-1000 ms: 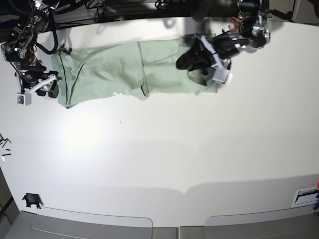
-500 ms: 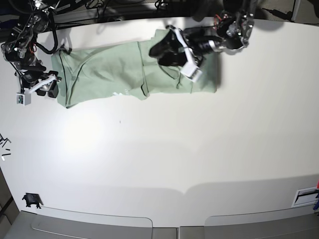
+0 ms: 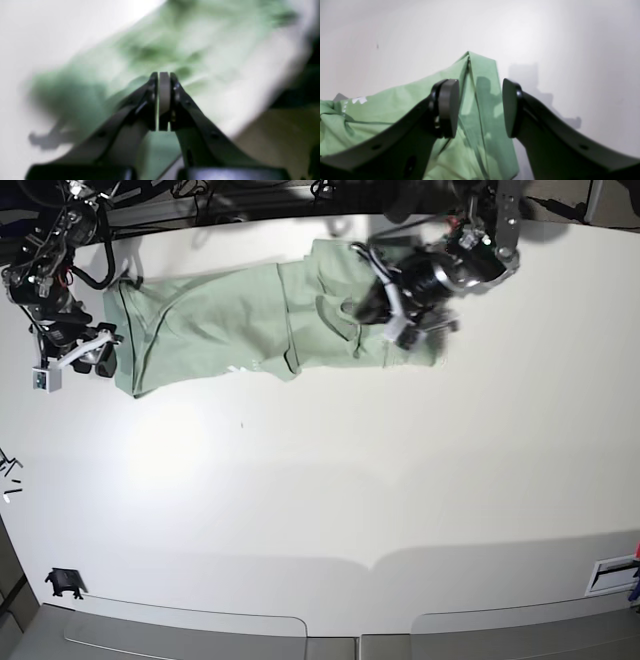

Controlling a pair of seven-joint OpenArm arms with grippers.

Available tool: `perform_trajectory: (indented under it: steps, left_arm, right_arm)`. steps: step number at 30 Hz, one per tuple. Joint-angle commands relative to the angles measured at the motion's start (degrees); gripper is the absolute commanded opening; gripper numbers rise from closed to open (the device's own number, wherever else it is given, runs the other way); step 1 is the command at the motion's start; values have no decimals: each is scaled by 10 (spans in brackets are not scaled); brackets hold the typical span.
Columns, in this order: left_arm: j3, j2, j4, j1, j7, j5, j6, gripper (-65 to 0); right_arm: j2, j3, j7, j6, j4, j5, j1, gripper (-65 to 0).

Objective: Fold the T-shirt properly

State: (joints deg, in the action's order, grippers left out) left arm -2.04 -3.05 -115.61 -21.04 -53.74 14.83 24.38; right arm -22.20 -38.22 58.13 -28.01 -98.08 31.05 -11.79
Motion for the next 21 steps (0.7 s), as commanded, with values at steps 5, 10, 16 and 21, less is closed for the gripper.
perform_trajectory:
  steps: [5,10,16,21]
  left_arm:
    - [51,-28,-8,-19,39,0,-37,-650]
    - [38,-33,34,-21,58,2,-44,-650]
    - [-13,-33,95,-9,94,2,-52,-650]
    - [-33,-33,98,10,91,-5,-64,-650]
  right_arm:
    - [-11,-4,-12,0,-8,6,5,-385]
    - [-11,-4,-12,0,-8,6,5,-385]
    - [-11,-4,-11,0,-8,6,5,-385]
    - [-11,-4,-11,0,-8,6,5,-385]
